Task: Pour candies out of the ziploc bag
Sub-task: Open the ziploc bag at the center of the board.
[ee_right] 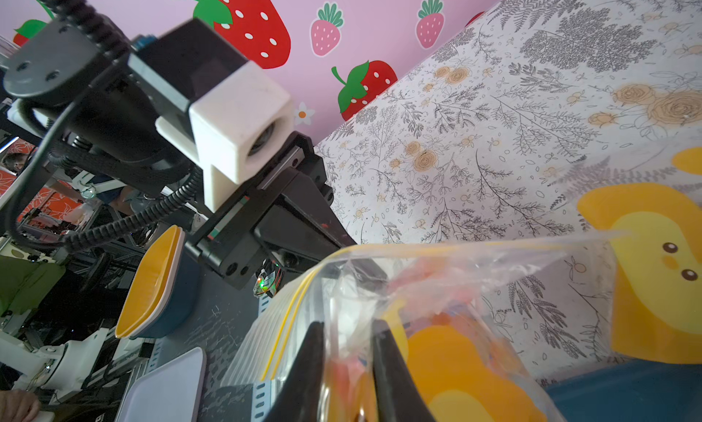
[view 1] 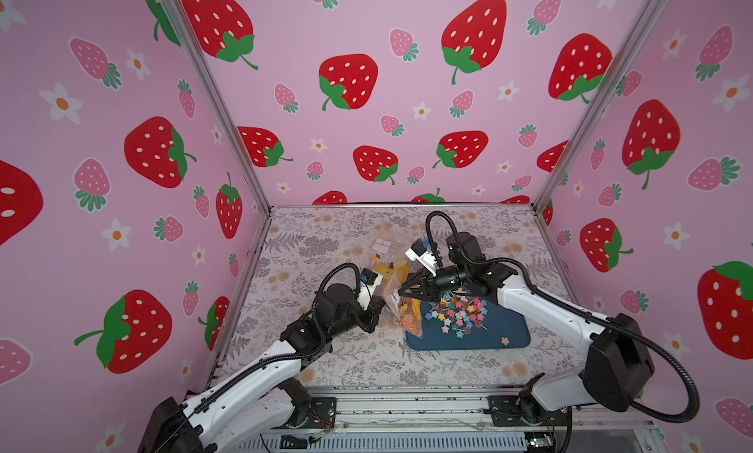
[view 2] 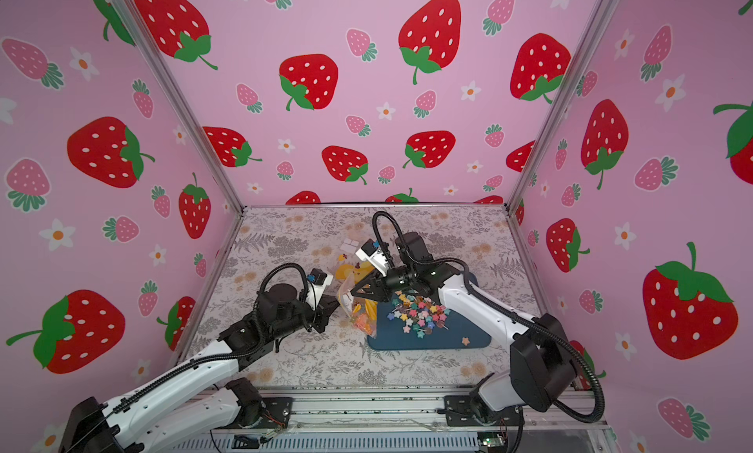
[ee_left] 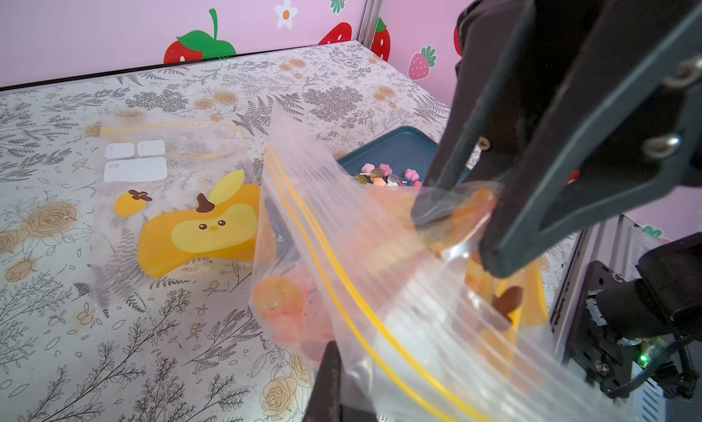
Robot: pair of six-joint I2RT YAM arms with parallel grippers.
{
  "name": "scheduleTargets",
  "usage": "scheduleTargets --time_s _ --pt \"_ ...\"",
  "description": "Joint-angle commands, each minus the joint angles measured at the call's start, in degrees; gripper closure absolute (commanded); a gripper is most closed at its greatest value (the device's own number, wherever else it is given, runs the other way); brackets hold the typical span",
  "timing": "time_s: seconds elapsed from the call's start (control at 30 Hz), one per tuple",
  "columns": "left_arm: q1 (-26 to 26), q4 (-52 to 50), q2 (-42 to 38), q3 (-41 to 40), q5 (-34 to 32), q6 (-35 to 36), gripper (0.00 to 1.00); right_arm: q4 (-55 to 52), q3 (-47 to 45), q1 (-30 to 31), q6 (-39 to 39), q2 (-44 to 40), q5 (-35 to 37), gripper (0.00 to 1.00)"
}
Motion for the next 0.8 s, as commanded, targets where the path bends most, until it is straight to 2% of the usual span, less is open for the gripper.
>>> scheduleTargets --time_s 0.0,0.13,0.33,0.53,0.6,0.77 --pt "-0.2 -0.3 -2.3 1.7 -2.6 0.0 1.0 1.9 -0.6 -0.2 -0.5 -0.9 1.5 1.0" --pt "-0.2 -3.6 -5.4 1.8 -5.3 -0.4 1.0 1.6 -3.1 -0.4 -0.6 -2.3 9.7 1.0" --pt "-0.1 -5.4 -8.1 1.1 -7.3 -0.9 1.0 2.2 -8.1 -0.1 -1.3 -4.5 15.5 0.75" --pt "0.0 -4.3 -4.8 1.9 -4.0 -1.6 1.0 -0.2 -6.9 2.8 -7.0 -4.5 21.8 0.62" --pt "0.0 -3.2 -3.7 2.1 -3.4 -1.9 1.0 -0.5 -6.0 4.4 -9.3 -4.0 24.0 0.61" --pt "0.0 -3.3 -1.8 2.9 -3.2 -1.7 1.0 2.7 -6.3 6.3 -9.6 -0.2 23.1 0.62"
